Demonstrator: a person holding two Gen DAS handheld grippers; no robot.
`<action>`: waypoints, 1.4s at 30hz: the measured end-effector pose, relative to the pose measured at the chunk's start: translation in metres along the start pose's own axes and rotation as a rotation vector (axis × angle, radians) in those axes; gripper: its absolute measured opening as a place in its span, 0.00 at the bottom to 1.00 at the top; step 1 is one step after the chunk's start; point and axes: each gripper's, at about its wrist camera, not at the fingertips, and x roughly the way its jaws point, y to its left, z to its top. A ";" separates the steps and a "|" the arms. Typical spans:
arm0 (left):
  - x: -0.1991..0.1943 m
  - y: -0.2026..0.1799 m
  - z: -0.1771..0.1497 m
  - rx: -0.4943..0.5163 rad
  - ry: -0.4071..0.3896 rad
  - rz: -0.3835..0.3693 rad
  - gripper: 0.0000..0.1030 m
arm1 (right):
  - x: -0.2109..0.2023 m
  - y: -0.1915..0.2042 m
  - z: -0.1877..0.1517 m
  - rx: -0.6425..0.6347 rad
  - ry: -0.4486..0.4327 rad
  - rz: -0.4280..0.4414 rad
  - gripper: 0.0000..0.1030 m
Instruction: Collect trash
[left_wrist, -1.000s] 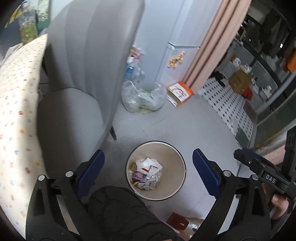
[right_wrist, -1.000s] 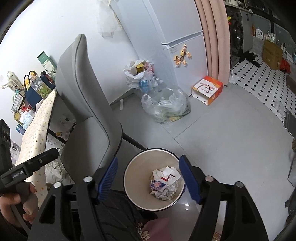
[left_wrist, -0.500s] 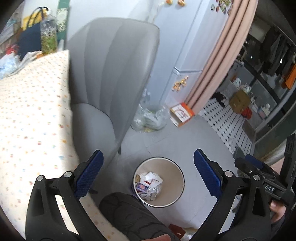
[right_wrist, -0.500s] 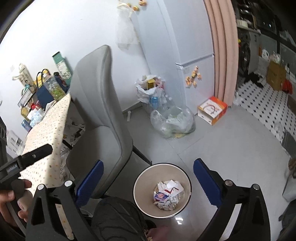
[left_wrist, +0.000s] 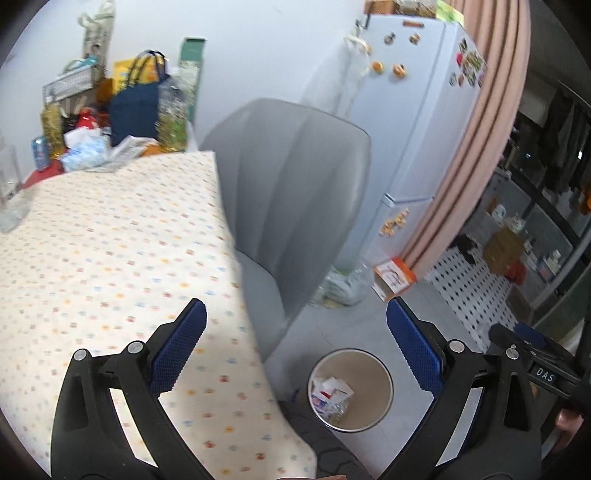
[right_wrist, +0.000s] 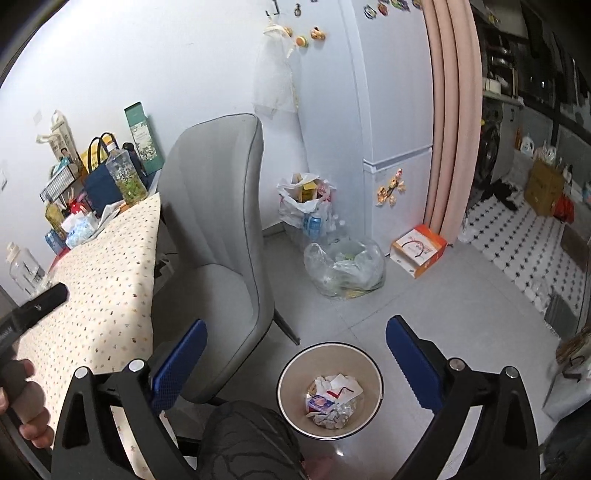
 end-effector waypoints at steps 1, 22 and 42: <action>-0.007 0.005 0.001 -0.010 -0.012 0.019 0.94 | -0.005 0.006 0.001 -0.004 -0.008 0.004 0.92; -0.133 0.063 0.001 -0.024 -0.220 0.216 0.94 | -0.068 0.089 0.010 -0.072 -0.067 0.076 0.93; -0.204 0.096 -0.034 -0.077 -0.247 0.291 0.94 | -0.112 0.150 -0.010 -0.232 -0.109 0.178 0.92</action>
